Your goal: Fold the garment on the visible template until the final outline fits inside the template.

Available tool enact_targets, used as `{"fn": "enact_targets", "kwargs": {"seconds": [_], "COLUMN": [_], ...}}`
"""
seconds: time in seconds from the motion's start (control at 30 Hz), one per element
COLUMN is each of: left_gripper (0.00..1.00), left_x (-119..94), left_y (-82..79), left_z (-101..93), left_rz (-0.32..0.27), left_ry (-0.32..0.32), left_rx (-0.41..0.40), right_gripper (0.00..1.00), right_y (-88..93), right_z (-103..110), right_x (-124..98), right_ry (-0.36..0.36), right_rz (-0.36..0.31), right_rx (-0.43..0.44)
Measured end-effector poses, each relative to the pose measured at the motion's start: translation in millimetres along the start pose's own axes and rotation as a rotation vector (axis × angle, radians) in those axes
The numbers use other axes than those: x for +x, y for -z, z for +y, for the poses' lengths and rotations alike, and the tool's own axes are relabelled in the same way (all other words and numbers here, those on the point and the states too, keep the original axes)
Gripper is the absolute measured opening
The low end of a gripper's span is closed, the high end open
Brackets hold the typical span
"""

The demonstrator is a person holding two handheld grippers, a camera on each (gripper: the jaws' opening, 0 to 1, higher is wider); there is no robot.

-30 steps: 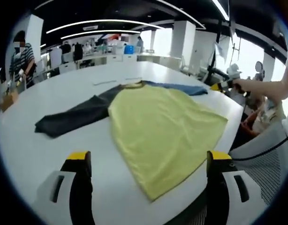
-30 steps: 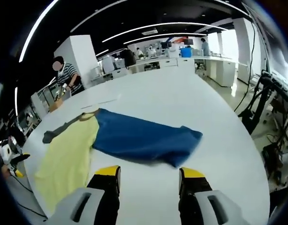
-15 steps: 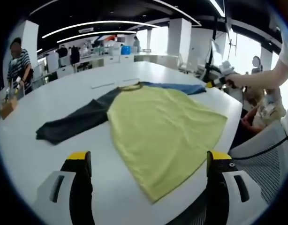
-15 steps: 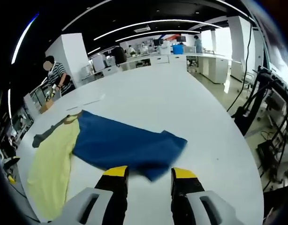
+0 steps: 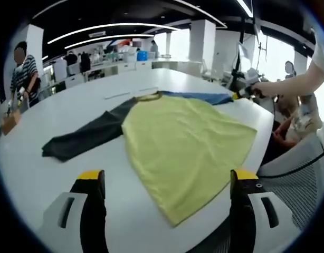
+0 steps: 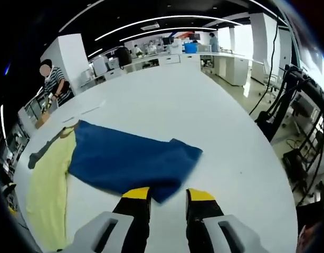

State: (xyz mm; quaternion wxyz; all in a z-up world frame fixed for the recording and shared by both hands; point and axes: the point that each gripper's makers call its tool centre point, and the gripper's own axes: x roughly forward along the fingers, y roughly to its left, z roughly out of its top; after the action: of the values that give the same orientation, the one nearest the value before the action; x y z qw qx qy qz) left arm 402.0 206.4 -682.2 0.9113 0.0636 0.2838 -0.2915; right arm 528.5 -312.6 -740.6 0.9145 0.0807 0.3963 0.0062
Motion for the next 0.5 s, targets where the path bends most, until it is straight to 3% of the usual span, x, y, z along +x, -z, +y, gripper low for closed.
{"fn": "enact_targets", "kwargs": {"seconds": [0.2, 0.33, 0.5], "left_gripper": [0.93, 0.92, 0.93], "left_x": [-1.2, -1.1, -1.9], "left_y": [3.5, 5.3, 5.1], "left_z": [3.0, 3.3, 2.9], "left_rz": [0.012, 0.021, 0.022], "left_ry": [-0.01, -0.013, -0.01], "left_rx": [-0.005, -0.005, 0.001], "right_gripper": [0.12, 0.0, 0.0], "right_y": [-2.4, -0.9, -1.9], "right_z": [-0.2, 5.2, 6.8], "right_x": [2.7, -0.7, -7.9], "right_ry": [0.025, 0.024, 0.028], "right_rz": [-0.005, 0.016, 0.027], "right_rx": [0.013, 0.008, 0.005]}}
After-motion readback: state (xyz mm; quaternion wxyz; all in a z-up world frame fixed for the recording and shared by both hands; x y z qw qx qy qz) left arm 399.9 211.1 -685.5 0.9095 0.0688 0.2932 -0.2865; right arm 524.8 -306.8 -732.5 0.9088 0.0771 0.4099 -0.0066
